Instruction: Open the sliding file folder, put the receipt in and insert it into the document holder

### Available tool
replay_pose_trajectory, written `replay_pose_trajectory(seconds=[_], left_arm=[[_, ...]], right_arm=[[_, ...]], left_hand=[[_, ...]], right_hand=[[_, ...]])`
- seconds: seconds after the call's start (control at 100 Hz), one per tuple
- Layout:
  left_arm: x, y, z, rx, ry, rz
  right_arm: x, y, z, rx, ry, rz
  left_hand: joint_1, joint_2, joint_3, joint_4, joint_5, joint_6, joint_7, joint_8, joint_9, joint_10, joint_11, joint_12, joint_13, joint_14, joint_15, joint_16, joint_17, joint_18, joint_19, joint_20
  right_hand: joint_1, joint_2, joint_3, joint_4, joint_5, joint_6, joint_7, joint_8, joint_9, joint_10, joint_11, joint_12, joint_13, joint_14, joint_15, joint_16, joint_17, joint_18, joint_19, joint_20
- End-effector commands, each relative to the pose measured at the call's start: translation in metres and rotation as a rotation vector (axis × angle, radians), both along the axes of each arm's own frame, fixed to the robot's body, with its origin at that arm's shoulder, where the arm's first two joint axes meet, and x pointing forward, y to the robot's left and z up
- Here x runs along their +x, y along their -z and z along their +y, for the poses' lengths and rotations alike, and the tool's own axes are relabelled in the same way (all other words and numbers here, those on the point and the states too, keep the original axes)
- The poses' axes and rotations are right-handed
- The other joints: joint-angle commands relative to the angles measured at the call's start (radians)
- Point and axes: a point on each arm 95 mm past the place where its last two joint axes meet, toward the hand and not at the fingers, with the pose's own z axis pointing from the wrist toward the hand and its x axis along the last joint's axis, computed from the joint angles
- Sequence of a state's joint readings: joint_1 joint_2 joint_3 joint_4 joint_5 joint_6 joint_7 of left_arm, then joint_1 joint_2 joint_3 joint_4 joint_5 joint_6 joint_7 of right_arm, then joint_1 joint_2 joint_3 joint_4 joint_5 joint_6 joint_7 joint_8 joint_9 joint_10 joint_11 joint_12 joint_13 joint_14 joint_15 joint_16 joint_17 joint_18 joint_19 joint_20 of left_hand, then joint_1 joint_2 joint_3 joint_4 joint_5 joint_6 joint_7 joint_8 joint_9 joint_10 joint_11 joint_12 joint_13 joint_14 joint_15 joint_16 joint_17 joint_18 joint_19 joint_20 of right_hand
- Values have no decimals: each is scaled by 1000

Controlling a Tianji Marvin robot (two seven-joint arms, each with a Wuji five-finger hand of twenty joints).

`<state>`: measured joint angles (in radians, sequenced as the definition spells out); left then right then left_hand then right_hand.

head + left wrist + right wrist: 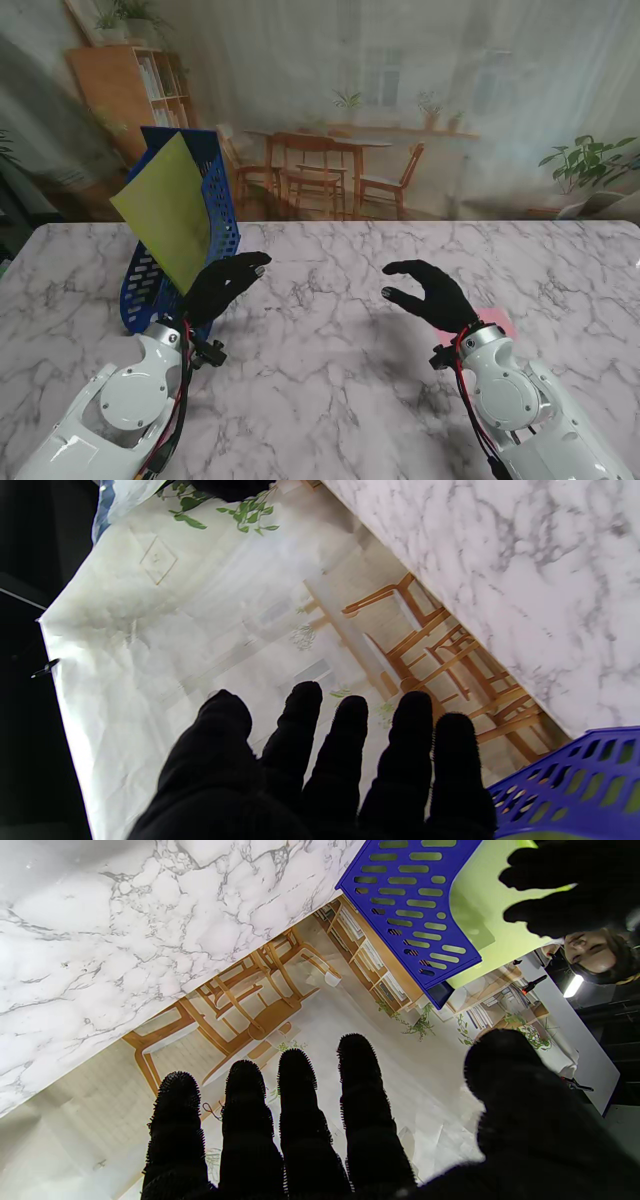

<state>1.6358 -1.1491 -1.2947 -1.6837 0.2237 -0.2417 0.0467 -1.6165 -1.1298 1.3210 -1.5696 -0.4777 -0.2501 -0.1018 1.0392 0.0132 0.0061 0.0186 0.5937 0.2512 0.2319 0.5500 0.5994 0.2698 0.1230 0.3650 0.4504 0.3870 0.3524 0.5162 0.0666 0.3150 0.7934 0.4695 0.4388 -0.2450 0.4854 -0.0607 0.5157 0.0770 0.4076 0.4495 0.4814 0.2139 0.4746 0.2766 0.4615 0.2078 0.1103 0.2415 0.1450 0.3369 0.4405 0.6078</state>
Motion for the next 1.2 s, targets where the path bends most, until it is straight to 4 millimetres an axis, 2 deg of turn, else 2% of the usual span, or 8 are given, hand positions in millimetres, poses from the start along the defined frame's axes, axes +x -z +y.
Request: replay_pose_trajectory(seconds=[0.0, 0.22, 0.39, 0.6, 0.77, 0.84, 0.96, 1.19], left_arm=[[-4, -15, -1, -10, 21, -43], [-6, -66, 12, 12, 66, -208], [-3, -88, 26, 55, 54, -282], [-6, -96, 50, 48, 11, -381], [-8, -100, 73, 38, -17, -465], [-8, -102, 83, 39, -38, -494], [-7, -102, 101, 30, -87, -514], [1, -94, 134, -24, -197, -483]], right_arm=[[0, 3, 0, 3, 6, 13], [-2, 4, 1, 7, -1, 23], [-6, 4, 1, 8, -8, 21], [-10, 2, -1, 13, -9, 4], [-9, 2, -1, 12, -4, 7], [-9, 3, 0, 7, -5, 11], [-8, 4, 1, 5, -5, 17], [-6, 5, 2, -2, -5, 28]], left_hand=[[-10, 48, -29, -23, 5, 2, 1, -5, 13, -4, -29, 7, -26, -24, -7, -1, -9, -14, -1, -10], [-18, 49, -32, -24, -19, -13, -10, -12, -16, -18, -39, -1, -38, -40, -21, -9, -5, -29, -7, -16], [-27, 49, -32, -25, -71, -18, -34, -38, -107, -33, -63, -31, -96, -74, -65, -39, -29, -64, -42, -37], [-55, 28, -35, -28, -159, -34, -72, -68, -270, -64, -99, -106, -209, -122, -142, -119, -56, -181, -140, -80], [-131, -6, -33, -26, -262, -45, -123, -103, -383, -76, -124, -163, -276, -141, -155, -171, -58, -255, -166, -124], [-147, -15, -38, -27, -305, -34, -143, -114, -404, -62, -130, -174, -288, -143, -156, -179, -53, -267, -164, -128], [-153, -23, -35, -27, -328, -3, -165, -133, -392, -36, -126, -184, -289, -137, -144, -187, -45, -265, -162, -132], [-134, -25, -30, -26, -280, 30, -151, -147, -300, -19, -98, -166, -248, -128, -110, -185, -21, -257, -129, -120]], right_hand=[[-24, 16, 7, -11, 2, -28, 10, -20, 6, -16, -9, -7, 20, -15, 19, 15, -8, 8, 5, -4], [-23, 18, 7, -11, 2, -28, 10, -20, 6, -17, -8, -7, 19, -16, 19, 15, -9, 8, 8, -5], [-23, 18, 7, -11, 2, -28, 9, -19, 7, -17, -8, -7, 20, -14, 19, 15, -8, 9, 10, -6], [-23, 17, 6, -11, 4, -28, 9, -19, 8, -15, -9, -7, 23, -14, 20, 15, -8, 10, 12, -7], [-23, 18, 6, -11, 3, -27, 8, -20, 7, -15, -10, -8, 21, -16, 19, 15, -10, 8, 13, -8], [-23, 18, 5, -11, 3, -27, 8, -20, 8, -16, -9, -8, 20, -15, 19, 15, -10, 8, 13, -8], [-23, 18, 5, -11, 3, -28, 8, -20, 7, -16, -10, -8, 20, -15, 19, 15, -10, 9, 14, -9], [-23, 19, 4, -11, 2, -29, 7, -19, 5, -14, -10, -8, 20, -15, 19, 15, -12, 9, 15, -11]])
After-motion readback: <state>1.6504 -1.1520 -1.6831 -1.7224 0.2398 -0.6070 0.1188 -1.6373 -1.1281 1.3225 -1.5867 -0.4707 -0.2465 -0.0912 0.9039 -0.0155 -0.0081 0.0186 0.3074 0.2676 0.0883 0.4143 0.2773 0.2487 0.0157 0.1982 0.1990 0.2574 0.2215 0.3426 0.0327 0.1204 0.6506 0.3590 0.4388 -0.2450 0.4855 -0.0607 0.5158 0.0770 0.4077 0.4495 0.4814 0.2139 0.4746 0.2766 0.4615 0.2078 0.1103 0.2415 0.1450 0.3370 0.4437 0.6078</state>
